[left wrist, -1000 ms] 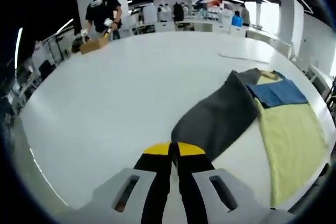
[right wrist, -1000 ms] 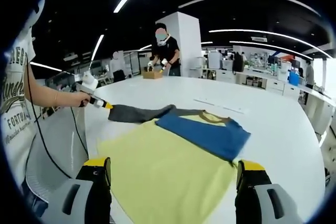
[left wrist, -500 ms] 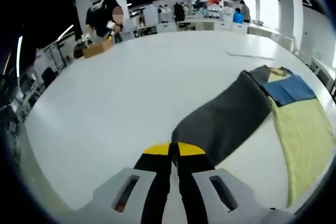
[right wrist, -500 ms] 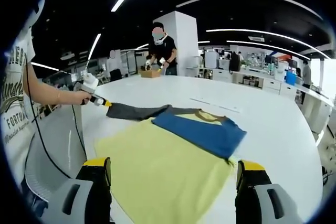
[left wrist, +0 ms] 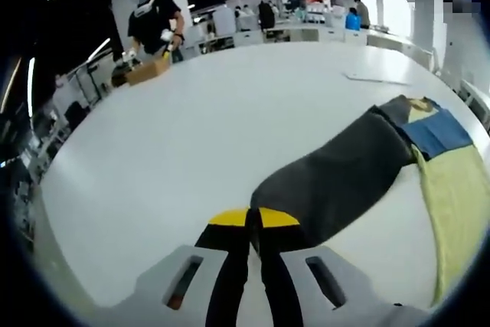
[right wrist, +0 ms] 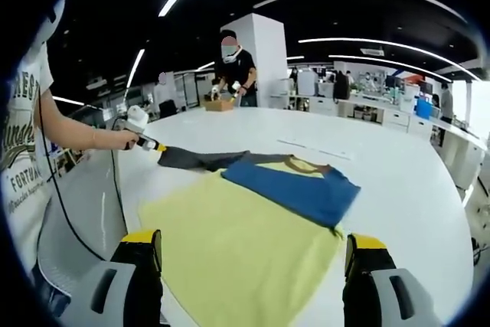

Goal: Fold the garment on the visible template until the final outline fits inside the template.

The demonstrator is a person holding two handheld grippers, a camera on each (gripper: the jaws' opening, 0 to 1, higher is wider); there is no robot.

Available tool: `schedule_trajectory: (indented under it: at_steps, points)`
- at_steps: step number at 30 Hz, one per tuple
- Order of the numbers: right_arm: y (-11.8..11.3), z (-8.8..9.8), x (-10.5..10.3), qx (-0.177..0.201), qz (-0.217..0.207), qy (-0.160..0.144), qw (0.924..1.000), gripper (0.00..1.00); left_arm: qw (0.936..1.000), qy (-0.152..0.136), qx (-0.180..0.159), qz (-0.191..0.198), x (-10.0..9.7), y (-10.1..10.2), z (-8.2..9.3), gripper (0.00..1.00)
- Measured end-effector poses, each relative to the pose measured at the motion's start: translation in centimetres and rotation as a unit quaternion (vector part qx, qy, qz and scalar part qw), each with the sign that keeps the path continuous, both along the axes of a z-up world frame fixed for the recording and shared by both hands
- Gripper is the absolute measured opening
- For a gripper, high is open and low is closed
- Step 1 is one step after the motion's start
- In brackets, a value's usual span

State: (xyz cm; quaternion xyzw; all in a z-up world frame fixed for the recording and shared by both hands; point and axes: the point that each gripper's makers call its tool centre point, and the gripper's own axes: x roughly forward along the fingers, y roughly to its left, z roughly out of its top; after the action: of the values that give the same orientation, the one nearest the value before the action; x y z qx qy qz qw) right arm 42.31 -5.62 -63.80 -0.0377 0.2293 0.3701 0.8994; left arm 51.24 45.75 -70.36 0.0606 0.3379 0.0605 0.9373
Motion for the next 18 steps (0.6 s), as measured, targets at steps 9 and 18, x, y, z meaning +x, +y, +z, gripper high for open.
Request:
schedule_trajectory:
  at_steps: [9, 18]
  points:
    - [-0.1, 0.0, 0.2, -0.003, -0.002, 0.003, 1.0, 0.99, 0.9997, 0.01, 0.022, -0.002, 1.1, 1.7, -1.0, 0.0]
    - [-0.1, -0.1, 0.3, -0.006, -0.005, 0.007, 0.9999, 0.99, 0.9984, 0.038, 0.041, -0.004, 2.0, 3.1, -2.0, 0.0]
